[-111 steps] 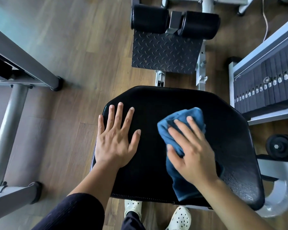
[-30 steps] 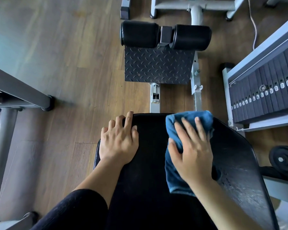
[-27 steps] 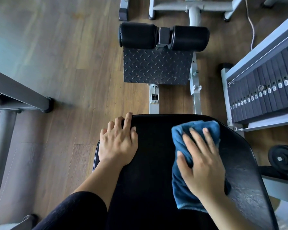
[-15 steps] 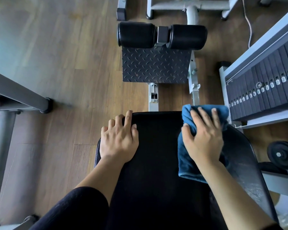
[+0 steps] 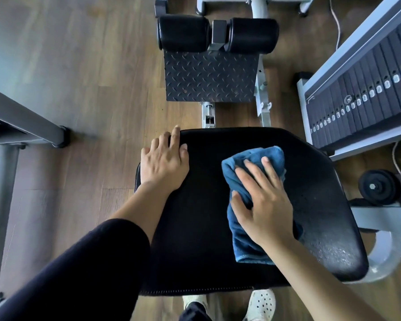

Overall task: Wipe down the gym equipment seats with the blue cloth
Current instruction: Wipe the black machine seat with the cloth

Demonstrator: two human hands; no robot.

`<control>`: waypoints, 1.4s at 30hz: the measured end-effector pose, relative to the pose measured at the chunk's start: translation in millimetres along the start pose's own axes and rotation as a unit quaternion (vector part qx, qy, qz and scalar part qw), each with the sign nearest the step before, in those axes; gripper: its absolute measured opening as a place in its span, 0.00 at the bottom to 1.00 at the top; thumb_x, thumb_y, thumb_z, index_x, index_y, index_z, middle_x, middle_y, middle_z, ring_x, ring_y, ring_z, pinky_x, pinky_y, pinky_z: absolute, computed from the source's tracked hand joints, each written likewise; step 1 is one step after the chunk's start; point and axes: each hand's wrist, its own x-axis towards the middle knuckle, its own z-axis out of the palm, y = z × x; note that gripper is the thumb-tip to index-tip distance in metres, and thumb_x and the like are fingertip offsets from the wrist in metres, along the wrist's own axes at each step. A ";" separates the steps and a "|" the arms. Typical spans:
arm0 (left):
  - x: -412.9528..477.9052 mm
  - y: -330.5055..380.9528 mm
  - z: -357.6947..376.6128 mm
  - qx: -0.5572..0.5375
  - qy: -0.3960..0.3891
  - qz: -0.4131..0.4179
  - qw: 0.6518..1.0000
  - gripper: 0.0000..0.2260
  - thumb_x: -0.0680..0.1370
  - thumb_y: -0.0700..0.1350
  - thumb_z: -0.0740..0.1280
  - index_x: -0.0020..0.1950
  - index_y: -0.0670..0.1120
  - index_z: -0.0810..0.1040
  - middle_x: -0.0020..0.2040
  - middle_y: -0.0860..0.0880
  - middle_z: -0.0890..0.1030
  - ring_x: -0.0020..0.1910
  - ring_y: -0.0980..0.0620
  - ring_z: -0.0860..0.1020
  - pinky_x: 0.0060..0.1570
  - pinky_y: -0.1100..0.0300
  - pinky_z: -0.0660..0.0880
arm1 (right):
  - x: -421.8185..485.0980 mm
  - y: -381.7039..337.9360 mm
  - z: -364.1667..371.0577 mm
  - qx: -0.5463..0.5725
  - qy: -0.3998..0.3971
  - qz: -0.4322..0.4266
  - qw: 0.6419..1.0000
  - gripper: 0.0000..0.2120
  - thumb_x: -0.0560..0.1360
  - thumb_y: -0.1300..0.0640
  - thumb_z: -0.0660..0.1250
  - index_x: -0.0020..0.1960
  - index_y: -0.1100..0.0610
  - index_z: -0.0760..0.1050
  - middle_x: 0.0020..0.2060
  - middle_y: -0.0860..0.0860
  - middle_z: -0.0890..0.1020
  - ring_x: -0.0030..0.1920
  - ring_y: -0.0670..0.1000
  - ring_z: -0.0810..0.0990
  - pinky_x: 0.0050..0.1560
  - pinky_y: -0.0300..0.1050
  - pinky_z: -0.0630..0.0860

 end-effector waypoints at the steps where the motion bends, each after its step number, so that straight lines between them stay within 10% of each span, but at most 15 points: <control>1: -3.0 -0.2 0.8 -0.007 -0.007 -0.004 1.000 0.25 0.81 0.54 0.46 0.78 0.48 0.50 0.74 0.47 0.62 0.72 0.45 0.61 0.68 0.49 0.59 | -9.2 4.6 -5.0 -0.004 0.003 0.012 1.000 0.21 0.75 0.49 0.60 0.65 0.55 0.76 0.67 0.51 0.75 0.74 0.56 0.62 0.65 0.61 0.69; 4: -21.0 -2.7 2.1 -0.018 -0.022 -0.013 1.000 0.27 0.82 0.55 0.45 0.78 0.47 0.45 0.79 0.46 0.48 0.77 0.46 0.43 0.75 0.49 0.43 | -28.6 14.2 -14.0 -0.006 0.013 0.043 0.999 0.21 0.75 0.49 0.59 0.65 0.55 0.76 0.66 0.52 0.75 0.74 0.57 0.62 0.64 0.64 0.70; 12: -87.6 -1.4 0.0 -0.048 -0.029 -0.046 0.997 0.27 0.82 0.55 0.48 0.78 0.48 0.44 0.78 0.48 0.41 0.76 0.49 0.38 0.74 0.52 0.38 | -46.6 14.8 -35.4 0.104 0.004 0.066 0.992 0.25 0.79 0.46 0.54 0.74 0.51 0.65 0.76 0.50 0.59 0.77 0.53 0.54 0.74 0.58 0.57; 18: -120.8 88.5 -7.7 -0.158 0.034 -0.018 0.987 0.28 0.80 0.55 0.55 0.77 0.48 0.53 0.79 0.47 0.50 0.77 0.48 0.44 0.74 0.52 0.43 | -72.3 77.9 -68.6 0.066 0.095 0.161 0.980 0.23 0.81 0.51 0.51 0.74 0.54 0.64 0.75 0.51 0.61 0.75 0.54 0.59 0.72 0.59 0.61; 24: -149.1 183.4 37.7 -0.072 0.023 0.092 0.993 0.27 0.78 0.61 0.54 0.76 0.54 0.60 0.77 0.43 0.58 0.76 0.40 0.52 0.73 0.39 0.52 | -104.7 128.0 -70.8 0.018 0.008 0.174 0.985 0.24 0.81 0.50 0.48 0.76 0.52 0.61 0.75 0.52 0.63 0.76 0.54 0.56 0.73 0.63 0.56; 34: -87.2 217.6 59.4 -0.006 0.055 0.048 0.997 0.19 0.81 0.56 0.54 0.73 0.62 0.63 0.75 0.48 0.62 0.74 0.40 0.58 0.68 0.36 0.57 | -103.9 132.9 -72.5 0.033 -0.067 0.181 0.981 0.28 0.78 0.50 0.42 0.78 0.48 0.53 0.77 0.44 0.55 0.78 0.49 0.47 0.76 0.51 0.42; 42: -152.5 221.1 69.3 0.004 0.069 0.154 0.986 0.19 0.80 0.51 0.56 0.72 0.60 0.67 0.73 0.48 0.67 0.72 0.41 0.63 0.66 0.40 0.62 | -109.5 139.0 -72.9 0.052 -0.018 0.170 0.984 0.26 0.79 0.52 0.47 0.76 0.53 0.59 0.75 0.49 0.62 0.77 0.53 0.53 0.75 0.58 0.50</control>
